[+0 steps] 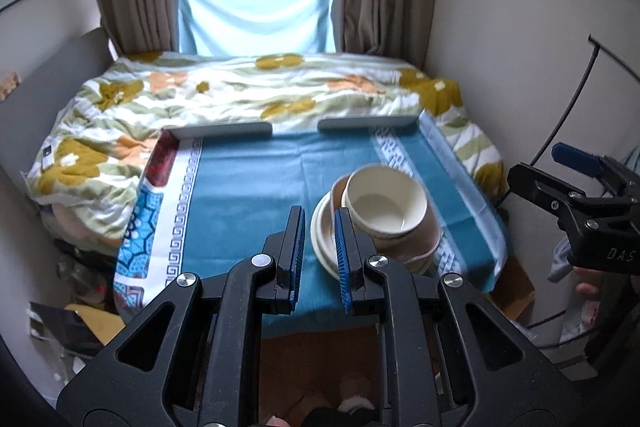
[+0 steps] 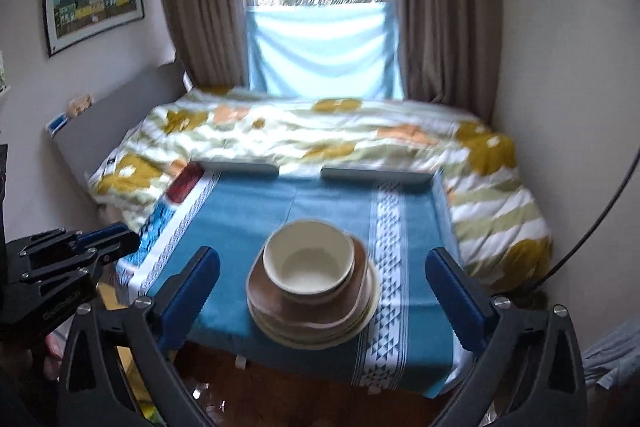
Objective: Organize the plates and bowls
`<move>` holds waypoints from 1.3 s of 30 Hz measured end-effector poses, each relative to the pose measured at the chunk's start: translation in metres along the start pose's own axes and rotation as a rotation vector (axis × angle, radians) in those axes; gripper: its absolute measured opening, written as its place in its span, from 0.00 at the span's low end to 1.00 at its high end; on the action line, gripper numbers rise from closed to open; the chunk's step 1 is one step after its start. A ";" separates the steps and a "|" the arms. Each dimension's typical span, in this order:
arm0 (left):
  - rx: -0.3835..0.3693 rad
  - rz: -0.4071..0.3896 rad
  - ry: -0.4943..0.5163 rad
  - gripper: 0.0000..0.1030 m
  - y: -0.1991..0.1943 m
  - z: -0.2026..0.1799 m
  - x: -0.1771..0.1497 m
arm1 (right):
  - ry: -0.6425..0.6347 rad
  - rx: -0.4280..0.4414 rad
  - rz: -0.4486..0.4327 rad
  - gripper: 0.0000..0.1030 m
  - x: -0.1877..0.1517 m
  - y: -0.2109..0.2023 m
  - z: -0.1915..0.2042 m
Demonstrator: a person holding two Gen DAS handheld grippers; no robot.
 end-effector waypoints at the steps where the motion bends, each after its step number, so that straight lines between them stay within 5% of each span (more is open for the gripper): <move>1: -0.006 -0.010 -0.008 0.13 -0.004 0.001 0.004 | 0.008 -0.001 -0.009 0.99 0.003 -0.003 0.000; 8: -0.051 -0.081 -0.001 0.14 -0.020 -0.003 0.027 | 0.063 -0.042 -0.075 0.99 0.018 -0.020 -0.005; 9: -0.060 -0.091 0.002 0.22 -0.022 -0.005 0.029 | 0.065 -0.051 -0.081 0.99 0.018 -0.021 -0.005; 10: -0.062 -0.096 0.005 0.66 -0.023 -0.006 0.029 | 0.065 -0.059 -0.086 0.99 0.019 -0.023 -0.006; 11: -0.058 -0.106 0.002 1.00 -0.025 -0.006 0.030 | 0.067 -0.066 -0.095 0.99 0.019 -0.024 -0.007; 15: -0.060 -0.198 -0.044 1.00 -0.034 -0.002 0.036 | 0.065 -0.074 -0.115 0.99 0.021 -0.029 -0.004; 26: 0.099 -0.202 -0.014 1.00 -0.034 0.017 0.033 | 0.042 -0.089 -0.172 0.99 0.028 -0.037 0.000; 39: 0.109 -0.228 -0.028 1.00 -0.046 0.024 0.034 | 0.036 -0.101 -0.193 0.99 0.035 -0.037 0.001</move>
Point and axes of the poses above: each gripper's, at about its wrist camera, not at the fingertips, and y roughly the way its jaws point, z to its left, x to its top, the point moved 10 cm from there along y, roughly the way its jaws point, and after that the axes turned 9 degrees about y, right-handed, at the moved point
